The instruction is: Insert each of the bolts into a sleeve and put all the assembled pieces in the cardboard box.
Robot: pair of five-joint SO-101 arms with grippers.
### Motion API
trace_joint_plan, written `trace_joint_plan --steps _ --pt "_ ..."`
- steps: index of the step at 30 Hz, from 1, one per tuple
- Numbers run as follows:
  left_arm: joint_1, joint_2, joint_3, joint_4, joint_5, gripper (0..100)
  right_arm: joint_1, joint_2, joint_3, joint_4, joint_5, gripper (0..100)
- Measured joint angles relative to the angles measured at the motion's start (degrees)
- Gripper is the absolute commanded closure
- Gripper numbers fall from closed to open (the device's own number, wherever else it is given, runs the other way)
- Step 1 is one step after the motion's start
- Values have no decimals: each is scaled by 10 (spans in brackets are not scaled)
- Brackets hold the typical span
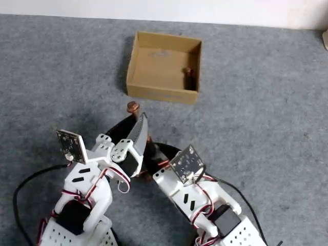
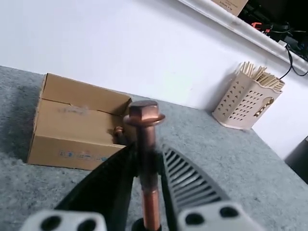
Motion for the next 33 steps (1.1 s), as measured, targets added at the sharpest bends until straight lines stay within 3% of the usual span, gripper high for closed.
trace_joint_plan --steps 18,20,25,33 --pt "24 3 10 5 1 995 20 -1 -26 -2 -1 995" --pt "25 3 10 5 1 954 20 -1 -26 -2 -1 995" --pt "25 4 10 5 -1 742 20 -1 -26 -2 -1 995" --pt "25 7 10 6 -3 770 21 -2 -27 -2 -1 995"
